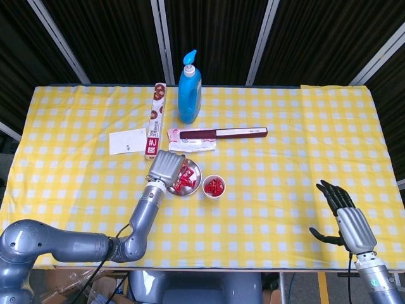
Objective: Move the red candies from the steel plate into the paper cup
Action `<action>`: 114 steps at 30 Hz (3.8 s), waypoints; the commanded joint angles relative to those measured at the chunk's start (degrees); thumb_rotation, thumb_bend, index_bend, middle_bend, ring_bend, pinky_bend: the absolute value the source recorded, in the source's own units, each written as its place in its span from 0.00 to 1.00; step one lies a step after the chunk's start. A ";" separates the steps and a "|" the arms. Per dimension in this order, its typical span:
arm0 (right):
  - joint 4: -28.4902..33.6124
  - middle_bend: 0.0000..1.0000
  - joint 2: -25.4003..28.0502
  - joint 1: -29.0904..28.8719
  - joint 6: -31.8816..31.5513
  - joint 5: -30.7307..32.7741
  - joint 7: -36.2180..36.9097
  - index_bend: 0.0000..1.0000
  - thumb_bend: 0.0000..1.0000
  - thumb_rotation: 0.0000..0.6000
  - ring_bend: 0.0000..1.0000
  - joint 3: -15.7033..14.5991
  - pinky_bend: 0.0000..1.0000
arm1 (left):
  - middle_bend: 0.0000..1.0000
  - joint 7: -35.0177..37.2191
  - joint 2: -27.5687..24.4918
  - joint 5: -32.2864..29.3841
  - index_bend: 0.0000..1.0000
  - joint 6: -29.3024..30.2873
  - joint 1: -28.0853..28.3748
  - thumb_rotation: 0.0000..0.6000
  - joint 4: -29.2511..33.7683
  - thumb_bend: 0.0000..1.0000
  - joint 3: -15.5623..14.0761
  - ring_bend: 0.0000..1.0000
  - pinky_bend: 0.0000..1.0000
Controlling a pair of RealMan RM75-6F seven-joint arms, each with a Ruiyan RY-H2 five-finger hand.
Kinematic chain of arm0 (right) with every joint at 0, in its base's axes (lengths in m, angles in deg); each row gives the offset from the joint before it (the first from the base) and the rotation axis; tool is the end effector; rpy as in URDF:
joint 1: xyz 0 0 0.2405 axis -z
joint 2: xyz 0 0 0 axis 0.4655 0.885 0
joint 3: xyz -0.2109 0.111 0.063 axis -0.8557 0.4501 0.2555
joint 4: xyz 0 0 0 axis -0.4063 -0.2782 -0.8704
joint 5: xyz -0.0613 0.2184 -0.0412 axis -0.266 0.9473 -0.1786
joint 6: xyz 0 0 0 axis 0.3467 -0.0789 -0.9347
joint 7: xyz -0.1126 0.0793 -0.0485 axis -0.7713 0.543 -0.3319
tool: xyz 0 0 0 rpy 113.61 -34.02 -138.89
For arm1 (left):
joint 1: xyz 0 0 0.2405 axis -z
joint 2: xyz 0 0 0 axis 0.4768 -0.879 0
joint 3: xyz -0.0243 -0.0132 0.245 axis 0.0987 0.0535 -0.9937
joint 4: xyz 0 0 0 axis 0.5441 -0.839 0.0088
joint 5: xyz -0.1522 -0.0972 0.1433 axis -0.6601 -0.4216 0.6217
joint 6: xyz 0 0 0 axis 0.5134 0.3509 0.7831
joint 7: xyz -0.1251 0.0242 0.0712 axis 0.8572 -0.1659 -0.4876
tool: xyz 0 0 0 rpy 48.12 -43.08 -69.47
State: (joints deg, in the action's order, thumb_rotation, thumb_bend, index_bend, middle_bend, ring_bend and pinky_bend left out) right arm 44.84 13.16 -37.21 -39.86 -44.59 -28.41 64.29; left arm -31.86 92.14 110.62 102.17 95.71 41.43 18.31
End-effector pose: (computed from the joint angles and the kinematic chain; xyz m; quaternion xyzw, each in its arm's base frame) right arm -0.2795 -0.1921 0.1132 0.5953 -0.4882 0.4544 0.4481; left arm -0.0279 0.3610 -0.0786 -0.7735 -0.3238 -0.2410 0.4887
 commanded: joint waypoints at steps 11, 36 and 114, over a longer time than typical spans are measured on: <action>0.07 0.00 0.30 -0.14 0.23 -0.03 0.84 0.00 0.28 1.00 0.00 -0.03 0.00 | 0.70 -5.93 4.16 -6.15 0.29 -2.73 2.74 1.00 -5.29 0.23 -0.66 0.88 0.97; 0.21 0.00 0.35 -0.27 0.53 0.49 1.14 0.00 0.28 1.00 0.00 0.17 0.00 | 0.70 -8.77 6.41 -7.36 0.28 -7.29 4.74 1.00 -10.65 0.23 -1.51 0.88 0.97; 0.52 0.00 0.56 -0.25 0.44 0.09 1.75 0.00 0.28 1.00 0.00 0.01 0.00 | 0.75 -5.11 7.38 -3.73 0.42 -2.62 11.61 1.00 -3.12 0.37 5.18 0.88 0.97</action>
State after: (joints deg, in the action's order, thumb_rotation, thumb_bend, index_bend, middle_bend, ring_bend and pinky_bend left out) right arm 45.36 13.72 -37.46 -39.42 -44.49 -26.67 64.30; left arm -37.00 99.49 106.92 99.58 107.32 38.33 23.51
